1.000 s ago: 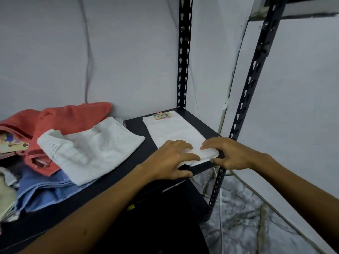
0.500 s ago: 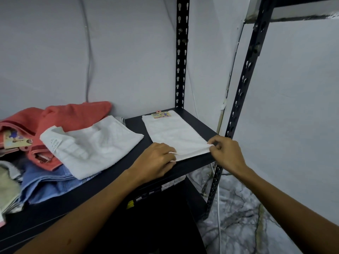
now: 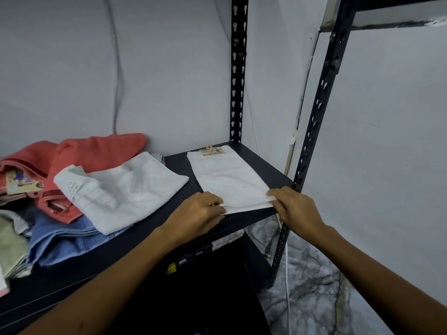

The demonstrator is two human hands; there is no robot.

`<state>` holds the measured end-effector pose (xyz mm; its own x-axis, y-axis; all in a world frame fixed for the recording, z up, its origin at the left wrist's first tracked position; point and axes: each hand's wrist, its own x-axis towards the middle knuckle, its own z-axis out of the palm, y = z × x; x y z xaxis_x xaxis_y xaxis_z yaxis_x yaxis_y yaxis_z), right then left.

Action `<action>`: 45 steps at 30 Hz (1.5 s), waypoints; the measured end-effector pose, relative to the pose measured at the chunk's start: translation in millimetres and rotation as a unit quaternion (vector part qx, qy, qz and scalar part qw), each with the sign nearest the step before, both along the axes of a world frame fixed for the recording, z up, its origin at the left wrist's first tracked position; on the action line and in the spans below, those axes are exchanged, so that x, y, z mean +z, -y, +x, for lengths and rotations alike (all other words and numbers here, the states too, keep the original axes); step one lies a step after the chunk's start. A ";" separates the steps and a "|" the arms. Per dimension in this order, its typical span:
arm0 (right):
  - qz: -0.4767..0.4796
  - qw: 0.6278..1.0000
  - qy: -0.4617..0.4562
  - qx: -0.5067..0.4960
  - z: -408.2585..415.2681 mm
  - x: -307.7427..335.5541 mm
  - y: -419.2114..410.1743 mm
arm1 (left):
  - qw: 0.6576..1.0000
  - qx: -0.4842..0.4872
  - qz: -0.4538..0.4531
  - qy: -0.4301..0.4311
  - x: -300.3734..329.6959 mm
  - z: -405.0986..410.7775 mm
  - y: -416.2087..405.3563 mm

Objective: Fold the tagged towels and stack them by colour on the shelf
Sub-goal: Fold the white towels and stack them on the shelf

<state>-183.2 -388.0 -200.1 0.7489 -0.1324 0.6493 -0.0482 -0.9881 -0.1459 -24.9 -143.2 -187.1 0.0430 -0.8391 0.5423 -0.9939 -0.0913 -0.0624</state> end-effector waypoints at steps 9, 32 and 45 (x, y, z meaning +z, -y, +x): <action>-0.026 0.998 0.028 0.048 -2.9 -6.4 8.6 | 0.999 -0.003 0.002 -0.051 7.5 -2.9 -6.9; 0.124 0.939 -0.271 -0.170 124.1 36.7 -70.0 | 0.938 0.258 0.185 -0.137 29.9 65.1 23.6; 0.035 0.922 -0.383 -0.055 146.5 23.6 -43.5 | 0.867 0.394 0.237 -0.193 17.7 116.6 -57.6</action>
